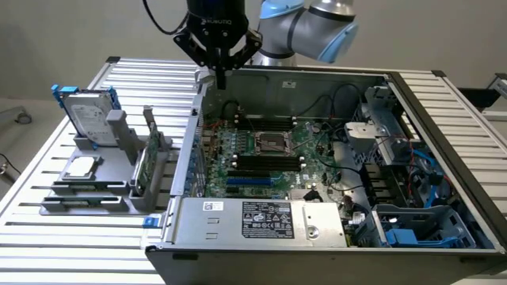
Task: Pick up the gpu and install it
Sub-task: 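Reach for the gpu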
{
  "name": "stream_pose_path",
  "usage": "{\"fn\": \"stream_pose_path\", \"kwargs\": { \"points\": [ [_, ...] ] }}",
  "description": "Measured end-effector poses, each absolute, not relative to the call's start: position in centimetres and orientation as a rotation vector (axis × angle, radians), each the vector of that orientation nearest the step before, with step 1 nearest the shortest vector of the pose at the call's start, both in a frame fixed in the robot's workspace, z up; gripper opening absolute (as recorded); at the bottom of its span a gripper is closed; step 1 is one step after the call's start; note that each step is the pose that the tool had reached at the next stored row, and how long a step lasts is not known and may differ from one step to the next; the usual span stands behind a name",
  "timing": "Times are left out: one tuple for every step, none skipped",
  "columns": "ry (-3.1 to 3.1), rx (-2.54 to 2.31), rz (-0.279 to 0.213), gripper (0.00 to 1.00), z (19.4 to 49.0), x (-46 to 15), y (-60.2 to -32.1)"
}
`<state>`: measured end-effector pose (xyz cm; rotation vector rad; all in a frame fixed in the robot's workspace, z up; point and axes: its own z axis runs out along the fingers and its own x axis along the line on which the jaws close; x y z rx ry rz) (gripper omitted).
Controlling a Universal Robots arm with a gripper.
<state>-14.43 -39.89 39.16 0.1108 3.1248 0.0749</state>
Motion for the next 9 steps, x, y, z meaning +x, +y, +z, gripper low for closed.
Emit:
{"fn": "stream_pose_path", "kwargs": {
  "points": [
    [3.125,0.111,0.075,0.11,39.1,-14.9,-39.9],
    [3.126,0.111,0.075,0.11,39.1,-15.3,-39.9],
    [3.126,0.111,0.075,0.11,39.0,-15.8,-39.9],
    [3.126,0.111,0.075,0.11,39.0,-16.2,-39.9],
    [3.127,0.111,0.075,0.11,39.0,-16.7,-39.9],
    [3.127,0.111,0.075,0.11,38.9,-17.1,-39.9],
    [3.127,0.111,0.074,0.11,38.9,-17.6,-39.9],
    [3.127,0.111,0.074,0.11,38.8,-18.0,-39.9],
    [3.127,0.111,0.074,0.11,38.8,-18.5,-39.9]
  ]
}}
